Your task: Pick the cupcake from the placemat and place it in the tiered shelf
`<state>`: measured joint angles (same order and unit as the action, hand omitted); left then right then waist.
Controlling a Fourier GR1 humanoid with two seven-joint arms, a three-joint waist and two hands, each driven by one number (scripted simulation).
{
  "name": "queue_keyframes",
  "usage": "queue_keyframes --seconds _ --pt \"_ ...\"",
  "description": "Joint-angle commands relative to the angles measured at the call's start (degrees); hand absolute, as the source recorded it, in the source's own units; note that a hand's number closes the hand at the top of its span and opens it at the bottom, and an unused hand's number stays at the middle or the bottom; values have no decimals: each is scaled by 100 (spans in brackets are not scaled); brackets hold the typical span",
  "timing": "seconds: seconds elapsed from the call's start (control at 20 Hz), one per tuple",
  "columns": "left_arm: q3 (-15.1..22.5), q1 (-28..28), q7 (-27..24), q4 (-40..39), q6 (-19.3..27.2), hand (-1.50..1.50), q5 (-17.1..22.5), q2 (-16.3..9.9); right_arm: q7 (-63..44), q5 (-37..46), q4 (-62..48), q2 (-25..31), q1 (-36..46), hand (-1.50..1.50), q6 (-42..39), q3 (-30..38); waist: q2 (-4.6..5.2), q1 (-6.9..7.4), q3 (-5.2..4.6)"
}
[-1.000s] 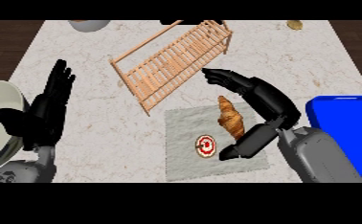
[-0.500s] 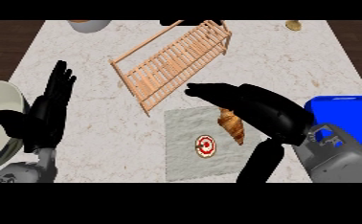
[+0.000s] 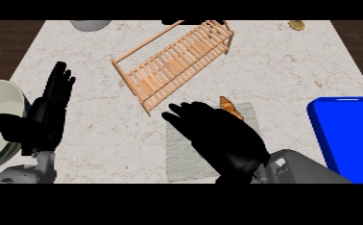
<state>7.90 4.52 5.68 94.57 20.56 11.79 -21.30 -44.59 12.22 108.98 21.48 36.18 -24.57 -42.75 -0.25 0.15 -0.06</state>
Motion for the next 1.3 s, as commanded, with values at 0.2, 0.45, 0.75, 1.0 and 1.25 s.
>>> queue_keyframes --seconds 0.2,0.45,0.75,1.0,1.25 --pt "-52 150 202 44 -52 0 -73 125 -489 1417 -404 -124 -80 -150 -301 -730 14 4 5" --pt "-149 -135 -114 -62 -137 0 -194 257 -483 1918 -777 -333 -325 -150 -368 -670 23 9 6" --pt "-178 49 278 150 -113 0 -507 477 272 2454 -944 -555 -888 -150 -443 -326 23 -8 7" --pt "-400 -182 148 264 -445 0 -425 480 930 2850 -979 -270 -1311 -150 -451 -158 23 -4 6" --pt "-464 263 425 33 -445 0 -633 642 1281 3474 -1336 -671 -1673 -150 -155 -263 23 -16 7"
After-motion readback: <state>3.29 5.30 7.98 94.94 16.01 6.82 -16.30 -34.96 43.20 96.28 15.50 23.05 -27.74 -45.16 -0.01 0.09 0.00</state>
